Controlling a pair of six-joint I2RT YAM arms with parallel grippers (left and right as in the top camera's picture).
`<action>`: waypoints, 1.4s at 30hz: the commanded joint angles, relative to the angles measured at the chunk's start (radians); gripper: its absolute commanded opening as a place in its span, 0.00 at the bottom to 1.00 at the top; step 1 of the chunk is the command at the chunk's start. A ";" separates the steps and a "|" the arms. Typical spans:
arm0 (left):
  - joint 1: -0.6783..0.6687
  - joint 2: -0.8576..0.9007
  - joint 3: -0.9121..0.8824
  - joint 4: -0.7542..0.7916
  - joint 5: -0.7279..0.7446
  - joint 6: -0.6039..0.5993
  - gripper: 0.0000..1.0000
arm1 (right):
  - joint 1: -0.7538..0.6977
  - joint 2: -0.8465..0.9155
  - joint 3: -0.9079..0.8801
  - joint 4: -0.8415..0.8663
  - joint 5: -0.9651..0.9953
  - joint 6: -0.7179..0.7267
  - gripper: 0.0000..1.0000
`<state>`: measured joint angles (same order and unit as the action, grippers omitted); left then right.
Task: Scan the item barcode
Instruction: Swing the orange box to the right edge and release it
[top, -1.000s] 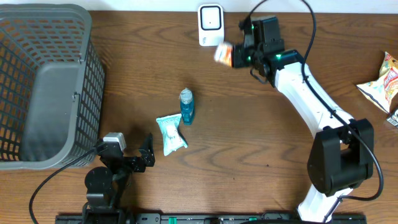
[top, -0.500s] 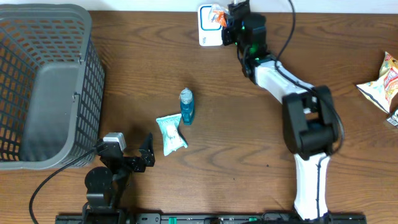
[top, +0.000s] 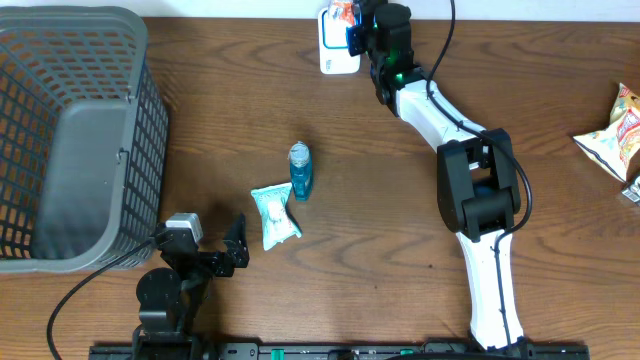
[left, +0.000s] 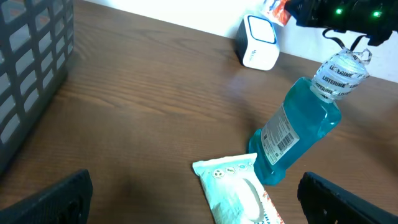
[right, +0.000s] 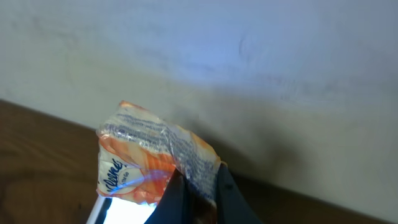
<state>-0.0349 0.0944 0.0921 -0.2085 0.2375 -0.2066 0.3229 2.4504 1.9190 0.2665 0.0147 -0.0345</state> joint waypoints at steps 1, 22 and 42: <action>-0.004 -0.005 -0.019 -0.018 0.005 0.002 0.98 | -0.004 -0.064 0.024 -0.097 0.010 0.046 0.01; -0.004 -0.005 -0.019 -0.018 0.005 0.002 0.98 | -0.590 -0.241 -0.051 -1.003 0.457 0.072 0.01; -0.004 -0.005 -0.019 -0.018 0.005 0.002 0.98 | -0.521 -0.520 -0.011 -1.195 -0.296 0.171 0.99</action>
<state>-0.0349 0.0944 0.0921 -0.2085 0.2375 -0.2066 -0.2550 2.0354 1.8732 -0.8970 -0.0463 0.0772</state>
